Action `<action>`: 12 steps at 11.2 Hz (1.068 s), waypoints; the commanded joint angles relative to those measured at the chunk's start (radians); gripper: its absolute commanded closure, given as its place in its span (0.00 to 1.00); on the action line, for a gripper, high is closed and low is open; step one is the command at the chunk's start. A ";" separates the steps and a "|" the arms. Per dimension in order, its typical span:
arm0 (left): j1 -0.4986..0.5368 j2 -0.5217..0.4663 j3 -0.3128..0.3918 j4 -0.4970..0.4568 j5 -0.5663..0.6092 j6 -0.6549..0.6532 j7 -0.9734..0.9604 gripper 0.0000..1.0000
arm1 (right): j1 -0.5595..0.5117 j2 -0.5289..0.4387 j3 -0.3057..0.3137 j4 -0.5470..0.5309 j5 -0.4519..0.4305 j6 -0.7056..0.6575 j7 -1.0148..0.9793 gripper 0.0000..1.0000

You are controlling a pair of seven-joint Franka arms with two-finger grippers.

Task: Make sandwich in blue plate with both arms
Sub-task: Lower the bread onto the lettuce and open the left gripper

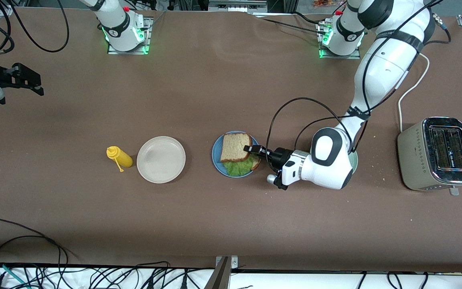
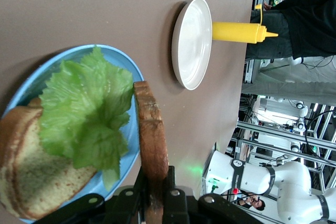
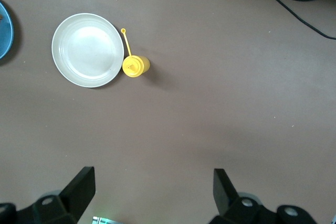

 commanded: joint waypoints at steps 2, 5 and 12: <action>0.006 -0.003 0.010 0.040 0.005 0.002 0.043 0.00 | -0.005 0.013 -0.004 0.040 0.004 -0.013 0.004 0.00; 0.054 -0.052 0.005 0.044 0.208 -0.011 0.038 0.00 | -0.013 0.014 -0.015 0.040 0.009 -0.011 0.003 0.00; 0.155 -0.315 0.016 0.030 0.748 -0.301 -0.050 0.00 | -0.016 0.020 -0.035 0.040 0.012 -0.005 -0.010 0.00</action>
